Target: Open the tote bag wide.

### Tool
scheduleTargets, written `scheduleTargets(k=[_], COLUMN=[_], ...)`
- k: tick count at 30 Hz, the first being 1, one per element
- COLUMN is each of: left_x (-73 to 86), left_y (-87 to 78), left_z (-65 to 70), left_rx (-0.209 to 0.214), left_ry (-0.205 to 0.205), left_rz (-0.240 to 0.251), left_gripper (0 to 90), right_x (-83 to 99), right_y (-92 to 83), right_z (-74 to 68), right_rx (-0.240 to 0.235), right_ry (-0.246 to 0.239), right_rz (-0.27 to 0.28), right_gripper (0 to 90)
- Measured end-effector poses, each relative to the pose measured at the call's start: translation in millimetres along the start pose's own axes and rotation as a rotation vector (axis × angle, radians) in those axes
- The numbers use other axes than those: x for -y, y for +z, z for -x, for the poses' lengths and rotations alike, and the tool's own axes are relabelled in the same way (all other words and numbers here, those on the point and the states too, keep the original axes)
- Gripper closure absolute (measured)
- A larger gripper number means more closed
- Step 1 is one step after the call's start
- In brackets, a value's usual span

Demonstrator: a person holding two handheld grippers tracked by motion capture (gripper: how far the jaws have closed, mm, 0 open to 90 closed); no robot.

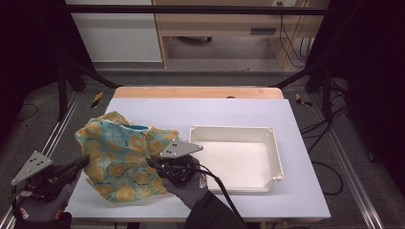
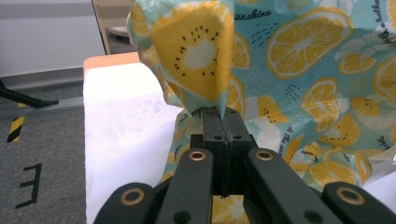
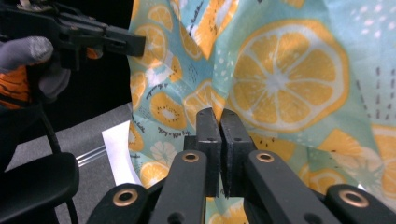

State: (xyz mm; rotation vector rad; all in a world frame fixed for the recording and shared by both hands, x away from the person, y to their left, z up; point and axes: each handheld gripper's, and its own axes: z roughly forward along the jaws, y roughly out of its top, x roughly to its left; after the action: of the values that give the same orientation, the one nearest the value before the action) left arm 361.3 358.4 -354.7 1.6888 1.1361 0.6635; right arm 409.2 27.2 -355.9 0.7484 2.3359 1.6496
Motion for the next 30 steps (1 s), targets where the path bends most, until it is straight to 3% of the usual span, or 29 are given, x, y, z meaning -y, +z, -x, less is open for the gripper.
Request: scheduleTargets(k=[5, 9, 10, 13, 16, 18, 22, 23, 24, 25, 26, 27, 30], left_x=[0.5, 0.4, 0.3, 0.1, 0.1, -0.1, -0.1, -0.1, -0.1, -0.1, -0.1, -0.1, 0.0], left_y=[0.8, 1.1, 1.3, 1.7, 1.5, 1.2, 1.1, 1.0, 1.0, 1.1, 1.0, 1.0, 1.3], left_z=[-1.3, -1.4, -1.2, -0.9, -1.5, -1.9, -2.1, -2.2, -2.2, -2.6, -2.8, -3.1, -3.7], left_rx=[0.004, 0.006, 0.006, 0.009, 0.01, 0.01, 0.011, 0.012, 0.012, 0.013, 0.012, 0.012, 0.015], left_ry=[-0.005, -0.007, -0.005, -0.006, -0.008, -0.009, -0.009, -0.01, -0.01, -0.01, -0.011, -0.012, -0.016], left_rz=[-0.004, -0.007, -0.008, -0.009, -0.009, -0.008, -0.007, -0.007, -0.007, -0.008, -0.008, -0.009, -0.014], left_gripper=[90.0, 90.0, 90.0, 90.0, 90.0, 90.0, 90.0, 90.0, 90.0, 90.0, 90.0, 90.0, 89.9], right_x=[-2.0, -11.8, -18.1, -23.4, -30.4, -31.2, -30.0, -28.4, -28.4, -27.0, -27.0, -26.0, -25.6], right_y=[-4.4, -19.9, -28.8, -34.7, -36.3, -32.6, -23.3, -20.3, -20.3, -19.9, -19.9, -21.9, -24.5], right_z=[1.9, 5.0, 7.8, 11.0, 19.4, 23.2, 26.9, 27.1, 27.1, 25.0, 25.0, 21.9, 18.9], right_rx=[-0.007, 0.013, 0.038, 0.068, 0.132, 0.143, 0.165, 0.159, 0.159, 0.145, 0.145, 0.128, 0.102], right_ry=[-0.004, -0.007, -0.009, -0.013, -0.034, -0.03, -0.038, -0.033, -0.033, -0.039, -0.039, -0.047, -0.048], right_rz=[0.021, 0.077, 0.114, 0.14, 0.156, 0.138, 0.093, 0.075, 0.075, 0.072, 0.072, 0.075, 0.081], right_gripper=[76.8, 68.8, 63.8, 59.0, 49.1, 46.1, 53.2, 68.4, 68.4, 83.1, 83.1, 90.0, 90.0])
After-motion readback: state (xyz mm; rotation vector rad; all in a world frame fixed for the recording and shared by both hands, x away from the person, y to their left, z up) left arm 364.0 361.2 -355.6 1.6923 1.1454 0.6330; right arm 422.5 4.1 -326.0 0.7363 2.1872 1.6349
